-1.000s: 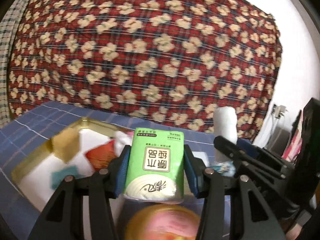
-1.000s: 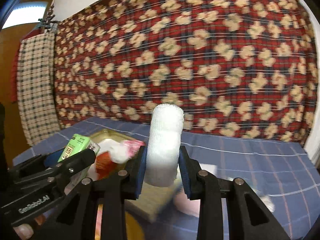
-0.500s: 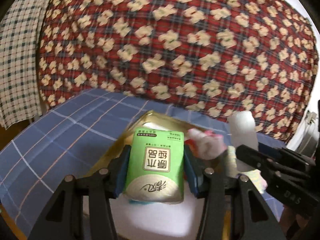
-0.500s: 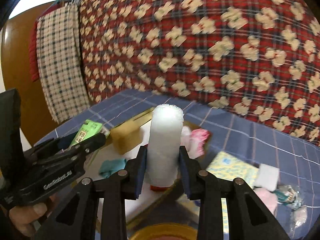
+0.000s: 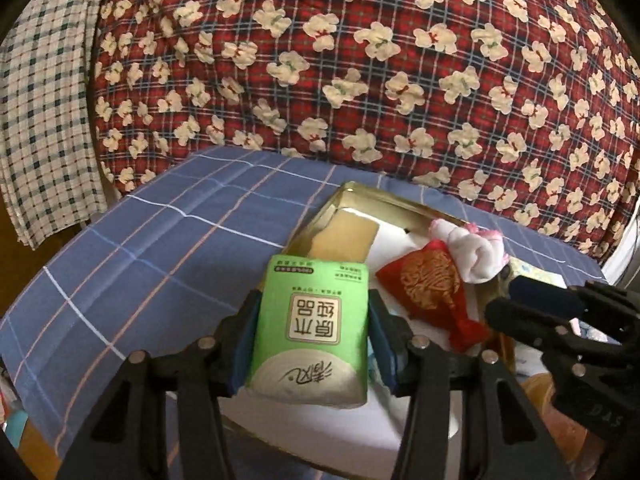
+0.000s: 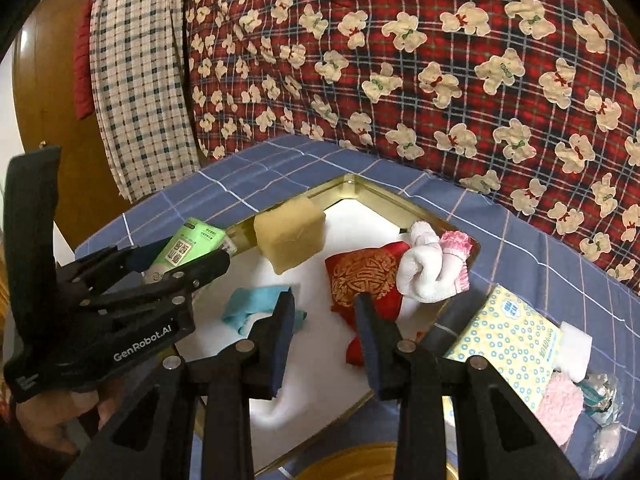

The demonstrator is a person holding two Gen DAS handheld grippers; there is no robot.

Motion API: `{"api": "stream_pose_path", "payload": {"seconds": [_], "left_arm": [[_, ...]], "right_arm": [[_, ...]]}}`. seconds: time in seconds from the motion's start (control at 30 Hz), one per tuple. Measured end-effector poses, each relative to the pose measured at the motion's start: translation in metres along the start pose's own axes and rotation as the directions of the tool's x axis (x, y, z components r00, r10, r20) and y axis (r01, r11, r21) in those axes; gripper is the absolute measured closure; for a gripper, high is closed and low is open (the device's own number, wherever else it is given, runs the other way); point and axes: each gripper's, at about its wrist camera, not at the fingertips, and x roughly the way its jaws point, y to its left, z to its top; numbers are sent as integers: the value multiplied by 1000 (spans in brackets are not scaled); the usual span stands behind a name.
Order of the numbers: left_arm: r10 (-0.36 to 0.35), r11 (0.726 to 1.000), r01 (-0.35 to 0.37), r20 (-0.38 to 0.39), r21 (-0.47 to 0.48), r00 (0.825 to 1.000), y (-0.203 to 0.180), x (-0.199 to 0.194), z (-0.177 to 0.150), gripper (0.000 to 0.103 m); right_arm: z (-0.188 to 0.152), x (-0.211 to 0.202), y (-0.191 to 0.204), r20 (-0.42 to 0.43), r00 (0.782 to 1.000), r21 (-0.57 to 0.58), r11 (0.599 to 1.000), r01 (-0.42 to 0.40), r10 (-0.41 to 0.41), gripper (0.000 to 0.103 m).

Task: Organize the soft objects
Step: 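Lower the tissue pack and white roll into the tray and open both grippers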

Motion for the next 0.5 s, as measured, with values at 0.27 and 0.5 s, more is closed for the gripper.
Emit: {"api": "stream_pose_path", "payload": {"seconds": [0.27, 0.5], "left_arm": [[-41, 999, 41, 52, -3, 998, -10, -19, 2, 15], [-122, 992, 120, 65, 27, 990, -45, -29, -3, 13]], "right_arm": [[-15, -34, -24, 84, 996, 52, 998, 39, -43, 51], [-55, -73, -79, 104, 980, 139, 978, 154, -169, 50]]}}
